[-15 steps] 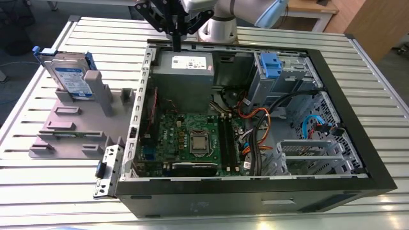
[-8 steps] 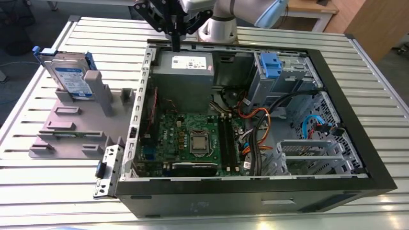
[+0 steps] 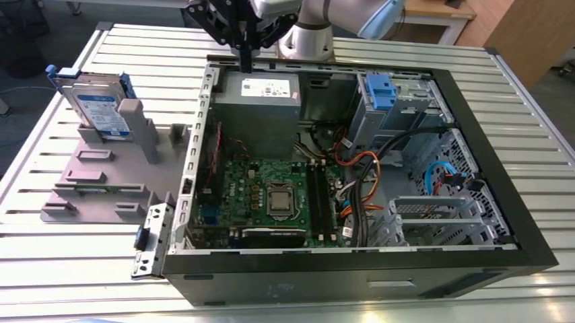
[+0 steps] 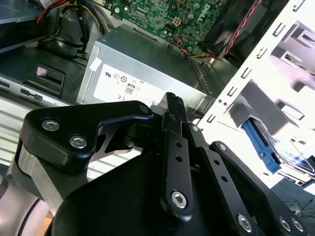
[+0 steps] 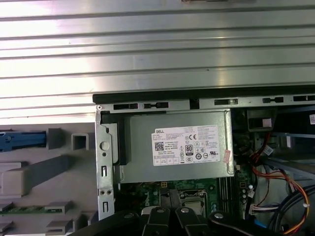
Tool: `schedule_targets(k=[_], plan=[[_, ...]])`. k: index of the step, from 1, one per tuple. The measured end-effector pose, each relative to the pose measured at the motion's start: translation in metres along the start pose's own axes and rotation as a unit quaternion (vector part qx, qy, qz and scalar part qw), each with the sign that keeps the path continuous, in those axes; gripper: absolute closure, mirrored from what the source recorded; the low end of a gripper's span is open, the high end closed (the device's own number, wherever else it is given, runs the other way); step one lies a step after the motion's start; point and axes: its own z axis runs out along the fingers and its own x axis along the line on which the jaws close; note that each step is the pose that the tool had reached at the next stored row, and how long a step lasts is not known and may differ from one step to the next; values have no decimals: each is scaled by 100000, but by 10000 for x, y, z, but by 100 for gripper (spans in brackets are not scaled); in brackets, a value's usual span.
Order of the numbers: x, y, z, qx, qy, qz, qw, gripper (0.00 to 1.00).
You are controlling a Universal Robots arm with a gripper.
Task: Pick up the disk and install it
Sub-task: 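Reach for the disk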
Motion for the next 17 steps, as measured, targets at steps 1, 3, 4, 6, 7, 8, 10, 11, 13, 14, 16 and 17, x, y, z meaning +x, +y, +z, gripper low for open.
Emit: schedule_targets(k=[1,3,4,6,7,8,10,11,13,14,16,17], plan=[[9,-1,0,-1,-1,-1,100000,89],[23,-2,0,0,0,-2,100000,89],[25,-2,0,-2,-1,1,100000,89],[30,-2,0,0,-2,2,100000,89],[32,-2,0,-4,-2,1,100000,89],[33,-3,0,-3,-1,1,100000,89],[37,-3,0,-2,-1,-1,100000,89],[39,-3,0,-2,-2,1,100000,89],[43,-3,-1,1,1,0,100000,89],[44,-3,-1,2,1,-1,100000,89],[48,-4,-1,-1,-1,0,100000,89],[50,-4,-1,-2,-2,-1,100000,89]])
